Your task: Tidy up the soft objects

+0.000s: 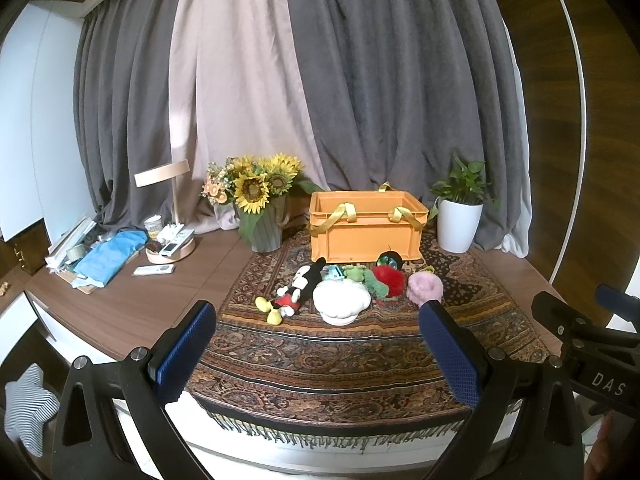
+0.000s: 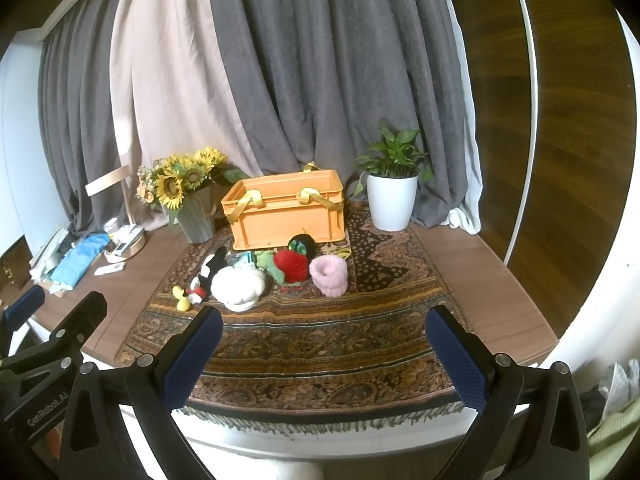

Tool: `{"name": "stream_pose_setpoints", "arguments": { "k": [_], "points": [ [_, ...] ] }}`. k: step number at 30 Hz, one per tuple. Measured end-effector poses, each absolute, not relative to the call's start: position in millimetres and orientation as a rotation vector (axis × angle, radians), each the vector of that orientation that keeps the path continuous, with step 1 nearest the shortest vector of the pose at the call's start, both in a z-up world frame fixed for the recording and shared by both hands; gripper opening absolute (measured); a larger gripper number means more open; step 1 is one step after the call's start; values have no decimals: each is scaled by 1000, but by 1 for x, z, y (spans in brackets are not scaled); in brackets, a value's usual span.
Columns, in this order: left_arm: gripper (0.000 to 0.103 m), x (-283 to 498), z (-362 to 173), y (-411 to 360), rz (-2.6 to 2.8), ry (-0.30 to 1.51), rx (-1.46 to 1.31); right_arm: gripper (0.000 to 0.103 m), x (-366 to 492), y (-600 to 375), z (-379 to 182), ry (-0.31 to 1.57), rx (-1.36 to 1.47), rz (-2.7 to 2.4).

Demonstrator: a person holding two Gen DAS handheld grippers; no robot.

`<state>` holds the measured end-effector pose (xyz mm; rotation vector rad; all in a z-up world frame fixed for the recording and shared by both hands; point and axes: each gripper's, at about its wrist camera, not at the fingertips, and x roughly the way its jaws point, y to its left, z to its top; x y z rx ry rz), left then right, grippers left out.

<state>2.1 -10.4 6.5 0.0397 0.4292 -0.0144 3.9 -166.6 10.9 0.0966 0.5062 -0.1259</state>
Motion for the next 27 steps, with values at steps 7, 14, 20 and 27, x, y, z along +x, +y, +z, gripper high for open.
{"name": "stream_pose_setpoints", "arguments": {
  "k": [7, 14, 20, 27],
  "points": [
    [103, 2, 7, -11, -14, 430, 39, 103, 4, -166, 10, 505, 95, -125],
    [103, 1, 5, -10, -16, 430, 39, 103, 5, -165, 10, 505, 96, -126],
    [103, 6, 4, -8, -18, 446, 36, 103, 8, -166, 8, 516, 96, -122],
    [103, 26, -2, -4, -27, 479, 33, 103, 24, -166, 2, 540, 99, -123]
  ]
}}
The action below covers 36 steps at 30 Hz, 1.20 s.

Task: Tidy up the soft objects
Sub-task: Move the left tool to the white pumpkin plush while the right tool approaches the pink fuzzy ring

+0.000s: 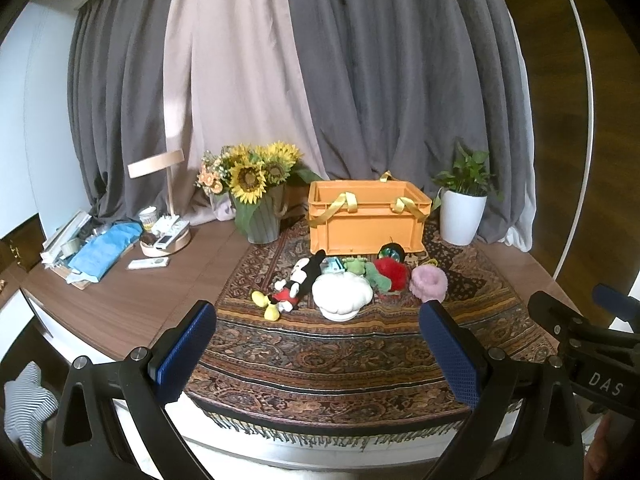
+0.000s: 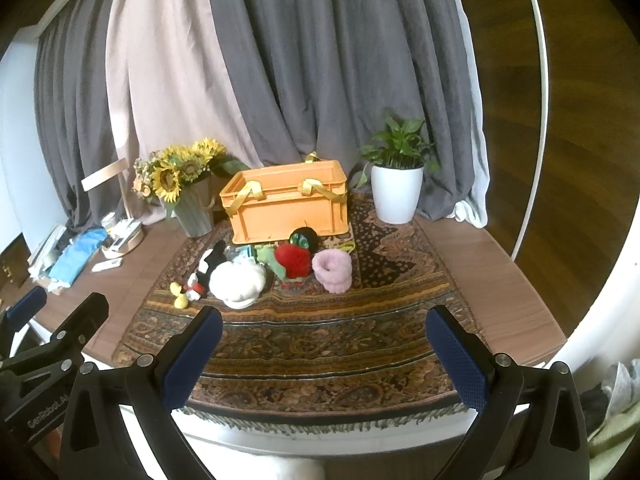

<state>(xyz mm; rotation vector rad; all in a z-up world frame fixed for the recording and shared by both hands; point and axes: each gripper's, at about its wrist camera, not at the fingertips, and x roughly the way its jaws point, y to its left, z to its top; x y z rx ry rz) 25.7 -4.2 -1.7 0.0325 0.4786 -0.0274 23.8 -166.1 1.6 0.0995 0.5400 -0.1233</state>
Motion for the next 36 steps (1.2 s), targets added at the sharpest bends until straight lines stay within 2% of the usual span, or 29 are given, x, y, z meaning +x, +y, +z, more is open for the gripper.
{"name": "stream_pose_setpoints", "arguments": {
  "k": [24, 36],
  "points": [
    [103, 182, -63, -12, -140, 628, 52, 102, 182, -174, -52, 740, 89, -140],
    [103, 229, -103, -29, -129, 746, 20, 102, 237, -190, -88, 852, 86, -124]
  ]
}}
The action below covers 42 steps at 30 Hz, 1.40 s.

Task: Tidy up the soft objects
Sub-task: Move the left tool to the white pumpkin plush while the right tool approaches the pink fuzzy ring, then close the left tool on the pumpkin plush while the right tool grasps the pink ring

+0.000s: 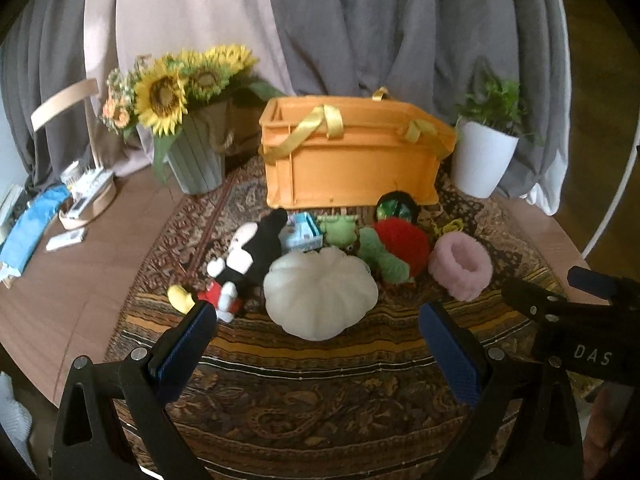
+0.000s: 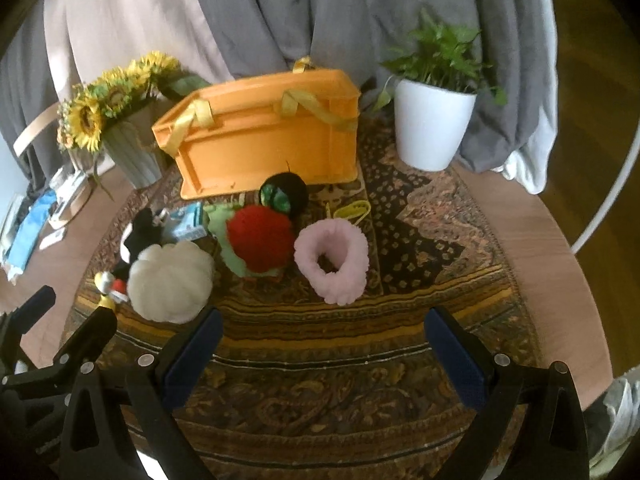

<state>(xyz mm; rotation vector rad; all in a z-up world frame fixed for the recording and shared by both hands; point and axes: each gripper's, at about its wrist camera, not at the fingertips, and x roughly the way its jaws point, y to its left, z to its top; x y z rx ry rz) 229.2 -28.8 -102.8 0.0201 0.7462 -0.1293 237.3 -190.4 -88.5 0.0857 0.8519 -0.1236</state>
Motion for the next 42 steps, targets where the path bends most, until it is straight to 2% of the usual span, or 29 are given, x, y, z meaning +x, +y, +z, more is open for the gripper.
{"name": "stream_pose_setpoints", "arguments": {
  "k": [4, 21, 30, 35, 39, 42],
  "points": [
    [103, 236, -118, -36, -83, 753, 21, 101, 257, -200, -108, 905, 86, -83],
    [103, 280, -195, -54, 9, 837, 44, 98, 310, -216, -169, 935, 42, -12],
    [103, 303, -202, -56, 32, 834, 42, 94, 334, -214, -181, 935, 31, 2],
    [103, 318, -205, -57, 30, 847, 52, 86, 344, -217, -184, 935, 46, -1],
    [103, 324, -206, -56, 28, 853, 47, 73, 350, -216, -186, 936, 44, -1],
    [98, 324, -205, -55, 28, 848, 37, 63, 351, -216, -189, 947, 58, 3]
  ]
}}
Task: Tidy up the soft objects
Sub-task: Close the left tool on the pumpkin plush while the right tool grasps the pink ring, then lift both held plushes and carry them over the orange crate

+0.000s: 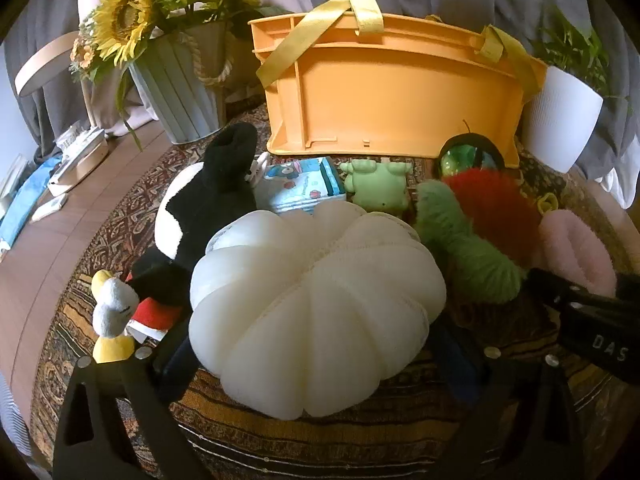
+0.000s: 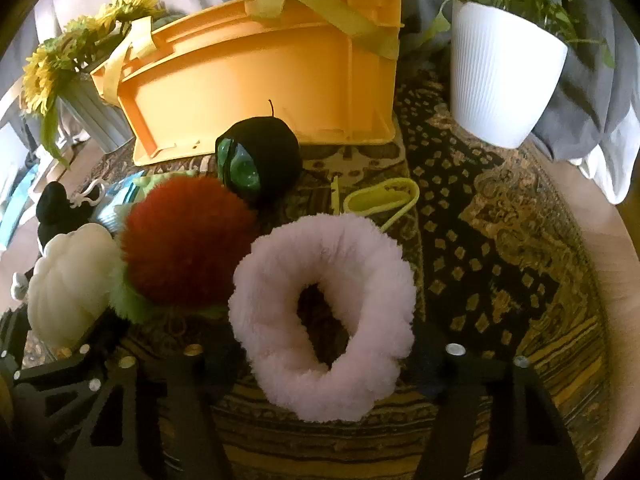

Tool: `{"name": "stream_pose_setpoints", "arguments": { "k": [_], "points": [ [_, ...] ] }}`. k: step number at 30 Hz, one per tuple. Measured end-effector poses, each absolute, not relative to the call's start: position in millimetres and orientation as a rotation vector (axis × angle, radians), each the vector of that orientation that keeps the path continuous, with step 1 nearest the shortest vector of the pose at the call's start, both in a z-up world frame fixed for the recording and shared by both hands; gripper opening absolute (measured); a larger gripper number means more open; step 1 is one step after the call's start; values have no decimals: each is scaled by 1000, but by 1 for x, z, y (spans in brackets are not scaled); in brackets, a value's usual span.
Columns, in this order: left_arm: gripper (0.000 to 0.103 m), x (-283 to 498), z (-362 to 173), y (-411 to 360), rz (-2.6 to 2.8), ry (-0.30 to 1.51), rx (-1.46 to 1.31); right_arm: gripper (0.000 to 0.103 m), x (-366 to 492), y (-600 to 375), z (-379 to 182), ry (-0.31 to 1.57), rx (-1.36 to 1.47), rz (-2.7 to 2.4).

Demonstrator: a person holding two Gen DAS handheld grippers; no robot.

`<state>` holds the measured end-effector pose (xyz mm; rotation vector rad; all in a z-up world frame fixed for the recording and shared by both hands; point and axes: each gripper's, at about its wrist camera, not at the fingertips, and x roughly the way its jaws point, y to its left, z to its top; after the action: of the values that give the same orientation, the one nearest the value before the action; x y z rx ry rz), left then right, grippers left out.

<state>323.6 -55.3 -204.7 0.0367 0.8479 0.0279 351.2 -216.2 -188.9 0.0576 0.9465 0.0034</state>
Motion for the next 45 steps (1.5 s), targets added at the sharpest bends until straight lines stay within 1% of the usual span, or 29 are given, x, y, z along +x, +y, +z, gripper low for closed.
{"name": "stream_pose_setpoints", "arguments": {
  "k": [1, 7, 13, 19, 29, 38, 45],
  "points": [
    [96, 322, -204, -55, 27, 844, 32, 58, 351, -217, -189, 949, 61, 4],
    [89, 312, -200, -53, 11, 831, 10, 43, 343, -217, -187, 942, 66, 6],
    [88, 298, -189, -51, -10, 818, -6, 38, 330, -215, -180, 927, 82, 25],
    [87, 283, -168, -52, -36, 785, 13, 37, 314, -215, -167, 911, 98, 28],
    [87, 271, -119, -52, -69, 717, 20, 37, 294, -210, -124, 836, 113, 41],
    [88, 275, -74, -51, -93, 656, 36, 37, 286, -204, -82, 742, 107, 36],
    [87, 288, -51, -50, -120, 621, 29, 37, 291, -200, -57, 682, 105, 35]
  ]
}}
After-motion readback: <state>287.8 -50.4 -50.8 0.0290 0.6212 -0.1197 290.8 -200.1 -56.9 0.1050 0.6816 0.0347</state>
